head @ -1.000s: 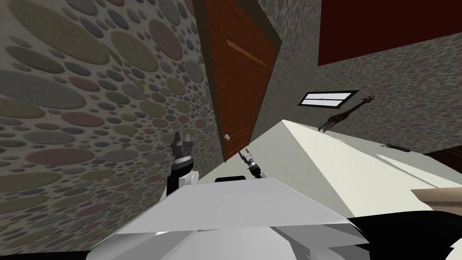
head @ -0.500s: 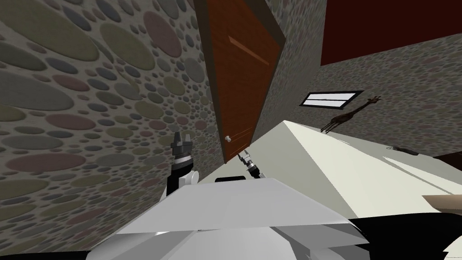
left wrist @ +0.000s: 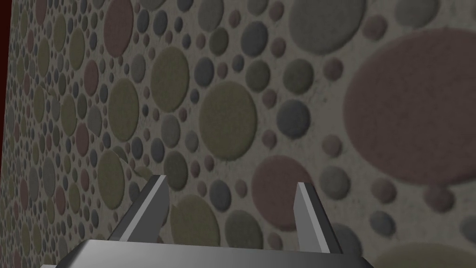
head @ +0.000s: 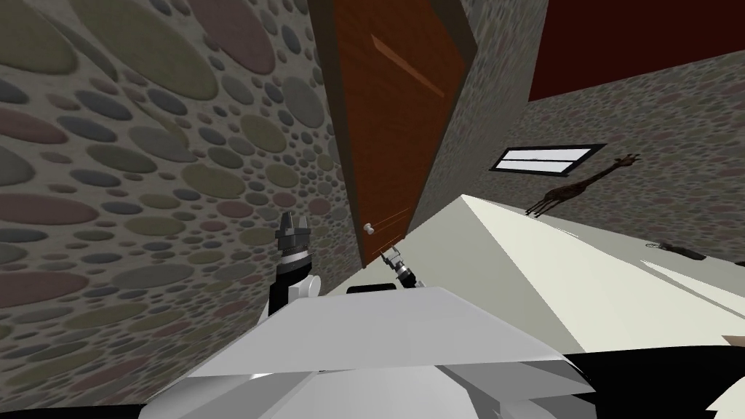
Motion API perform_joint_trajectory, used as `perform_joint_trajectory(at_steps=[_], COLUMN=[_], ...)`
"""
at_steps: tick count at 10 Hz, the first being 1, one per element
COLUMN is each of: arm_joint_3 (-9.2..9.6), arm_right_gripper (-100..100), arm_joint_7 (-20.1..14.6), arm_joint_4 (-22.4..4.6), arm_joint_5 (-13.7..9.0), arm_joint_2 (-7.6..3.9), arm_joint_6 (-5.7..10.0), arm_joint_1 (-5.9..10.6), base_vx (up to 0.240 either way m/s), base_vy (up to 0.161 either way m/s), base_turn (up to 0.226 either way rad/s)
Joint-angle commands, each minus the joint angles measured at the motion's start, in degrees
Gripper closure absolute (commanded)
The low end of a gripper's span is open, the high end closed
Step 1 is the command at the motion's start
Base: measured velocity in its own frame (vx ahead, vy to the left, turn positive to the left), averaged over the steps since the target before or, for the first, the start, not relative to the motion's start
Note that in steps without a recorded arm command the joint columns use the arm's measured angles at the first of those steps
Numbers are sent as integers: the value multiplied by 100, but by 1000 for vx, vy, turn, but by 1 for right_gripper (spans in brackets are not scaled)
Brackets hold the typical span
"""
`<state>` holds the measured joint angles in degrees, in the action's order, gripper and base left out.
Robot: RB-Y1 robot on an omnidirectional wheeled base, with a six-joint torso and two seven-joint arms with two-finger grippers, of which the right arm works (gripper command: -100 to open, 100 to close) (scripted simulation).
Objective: Pull the door open
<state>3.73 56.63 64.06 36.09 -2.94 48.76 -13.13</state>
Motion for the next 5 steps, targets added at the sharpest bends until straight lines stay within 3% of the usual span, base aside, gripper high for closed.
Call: perform_joint_trajectory(at_steps=[1,4,5], arm_joint_3=[3,11,9], arm_right_gripper=[-100,-100,-100], arm_joint_7=[187,445,369], arm_joint_4=[-203,-492,-421], arm_joint_5=[93,228,200], arm_joint_2=[29,86,61], arm_joint_6=[61,136,114], arm_joint_1=[45,119,104], base_vx=[153,146,57], base_vy=[6,8,-2], base_turn=[45,51,12])
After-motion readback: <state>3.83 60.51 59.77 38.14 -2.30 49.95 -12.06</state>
